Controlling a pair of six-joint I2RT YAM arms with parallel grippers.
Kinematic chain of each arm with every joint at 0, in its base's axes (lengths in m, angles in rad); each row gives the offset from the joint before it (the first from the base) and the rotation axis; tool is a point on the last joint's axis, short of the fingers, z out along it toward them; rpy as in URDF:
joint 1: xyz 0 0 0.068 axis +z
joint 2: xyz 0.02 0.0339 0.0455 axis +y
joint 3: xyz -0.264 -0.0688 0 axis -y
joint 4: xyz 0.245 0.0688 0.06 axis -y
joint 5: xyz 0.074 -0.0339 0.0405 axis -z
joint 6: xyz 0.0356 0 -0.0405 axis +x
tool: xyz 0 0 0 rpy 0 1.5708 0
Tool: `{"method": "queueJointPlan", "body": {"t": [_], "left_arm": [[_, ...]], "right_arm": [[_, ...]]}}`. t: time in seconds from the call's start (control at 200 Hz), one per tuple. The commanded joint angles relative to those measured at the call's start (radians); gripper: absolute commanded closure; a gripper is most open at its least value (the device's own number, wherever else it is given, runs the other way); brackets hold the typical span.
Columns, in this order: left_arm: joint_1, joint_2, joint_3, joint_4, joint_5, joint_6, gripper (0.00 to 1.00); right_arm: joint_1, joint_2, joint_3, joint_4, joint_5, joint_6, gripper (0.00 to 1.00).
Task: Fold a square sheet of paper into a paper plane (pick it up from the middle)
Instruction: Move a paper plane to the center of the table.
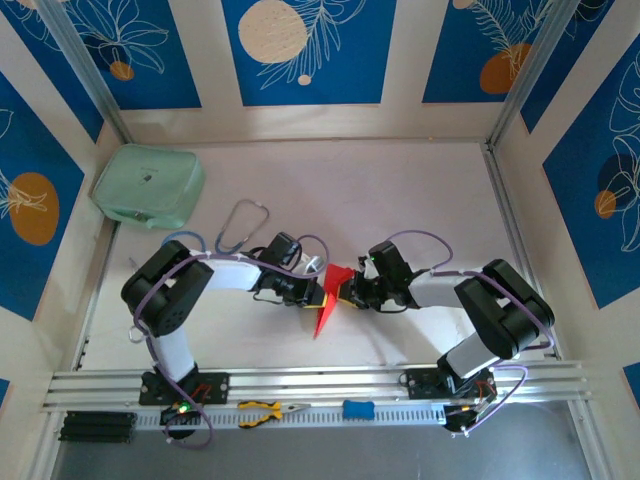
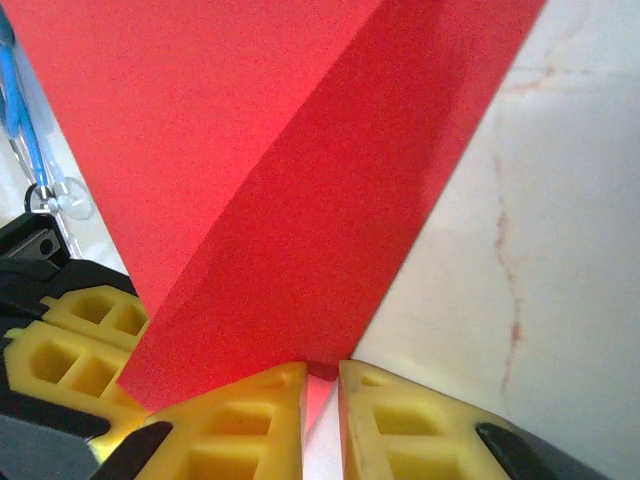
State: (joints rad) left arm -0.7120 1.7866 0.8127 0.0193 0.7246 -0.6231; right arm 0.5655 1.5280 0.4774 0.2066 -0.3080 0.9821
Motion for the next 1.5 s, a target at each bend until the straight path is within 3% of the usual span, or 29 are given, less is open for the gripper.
{"method": "queueJointPlan", "body": {"t": [0.0, 0.255, 0.43, 0.65, 1.215, 1.495], "left_arm": [[-0.012, -0.069, 0.008, -0.021, -0.064, 0.014, 0.95], [-0.053, -0.217, 0.070, -0.325, -0.509, 0.093, 0.97], [-0.063, -0.219, 0.103, -0.438, -0.661, 0.097, 0.98], [-0.078, -0.191, 0.117, -0.476, -0.713, 0.083, 0.97], [-0.086, -0.135, 0.134, -0.464, -0.654, 0.079, 0.89], [-0.093, -0.189, 0.134, -0.489, -0.726, 0.080, 0.93]], "right_arm": [[0.002, -0.043, -0.014, -0.003, -0.010, 0.009, 0.82], [-0.002, -0.182, -0.017, -0.119, 0.067, -0.007, 0.80], [0.001, -0.214, -0.017, -0.134, 0.075, -0.005, 0.79], [0.010, -0.212, -0.013, -0.128, 0.073, 0.003, 0.79], [0.017, -0.189, -0.004, -0.135, 0.078, 0.010, 0.79], [0.023, -0.177, 0.006, -0.107, 0.054, 0.012, 0.78]]}}
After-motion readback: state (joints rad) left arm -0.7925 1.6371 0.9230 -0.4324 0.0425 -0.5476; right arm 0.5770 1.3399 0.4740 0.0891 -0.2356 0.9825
